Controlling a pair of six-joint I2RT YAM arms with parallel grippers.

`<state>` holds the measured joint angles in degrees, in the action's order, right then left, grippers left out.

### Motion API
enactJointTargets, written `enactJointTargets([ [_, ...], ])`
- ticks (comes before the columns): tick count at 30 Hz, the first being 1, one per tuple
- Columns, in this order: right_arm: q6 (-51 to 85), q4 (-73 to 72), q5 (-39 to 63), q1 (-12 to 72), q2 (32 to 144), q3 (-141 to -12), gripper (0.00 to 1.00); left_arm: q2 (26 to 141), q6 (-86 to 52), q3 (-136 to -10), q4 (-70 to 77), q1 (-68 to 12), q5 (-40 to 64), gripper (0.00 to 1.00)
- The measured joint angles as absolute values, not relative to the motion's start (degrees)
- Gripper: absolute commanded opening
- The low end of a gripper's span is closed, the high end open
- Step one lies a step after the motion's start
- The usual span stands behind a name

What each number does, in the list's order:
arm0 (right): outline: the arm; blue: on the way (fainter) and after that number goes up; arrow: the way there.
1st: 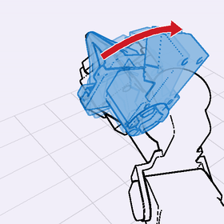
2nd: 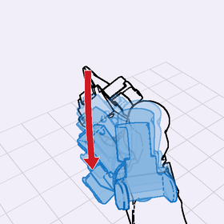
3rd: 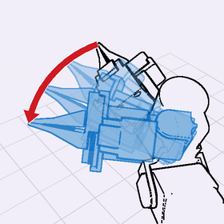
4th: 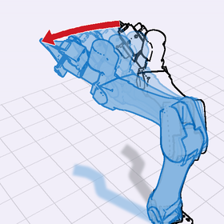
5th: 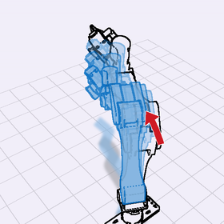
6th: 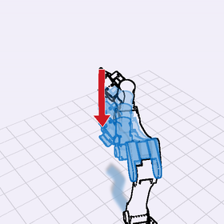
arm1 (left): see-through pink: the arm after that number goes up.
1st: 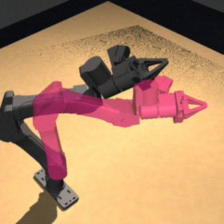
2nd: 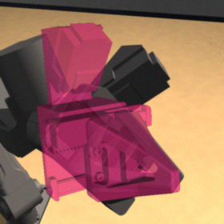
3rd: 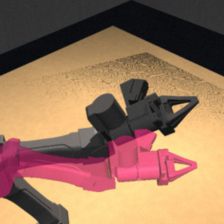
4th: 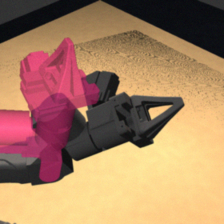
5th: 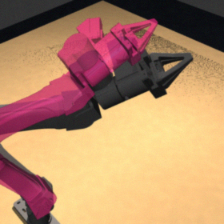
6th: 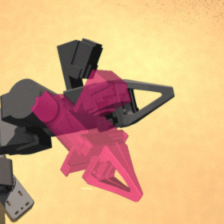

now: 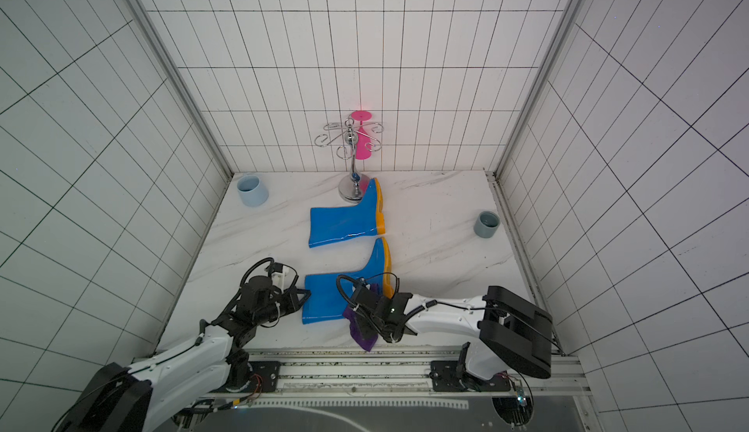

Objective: Wipe the rubber boots with a cloth
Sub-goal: Wipe the dirt off the rubber boot.

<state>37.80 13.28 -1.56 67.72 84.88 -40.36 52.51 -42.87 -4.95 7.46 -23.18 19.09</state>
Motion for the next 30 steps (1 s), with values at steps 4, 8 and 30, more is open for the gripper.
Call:
enactJointTargets([
  [4,36.93,13.58,-1.1,69.17,89.03,-44.4,0.0,52.49,-42.7,-4.89,7.4,-23.14,18.17,0.0],
  [8,36.07,14.09,-0.08,70.5,92.9,-48.75,0.0,52.42,-42.63,-4.8,7.44,-23.09,17.78,0.0],
  [30,30.04,14.66,-2.9,70.67,98.78,-60.69,0.0,51.99,-42.63,-4.69,7.49,-23.11,17.58,0.0],
])
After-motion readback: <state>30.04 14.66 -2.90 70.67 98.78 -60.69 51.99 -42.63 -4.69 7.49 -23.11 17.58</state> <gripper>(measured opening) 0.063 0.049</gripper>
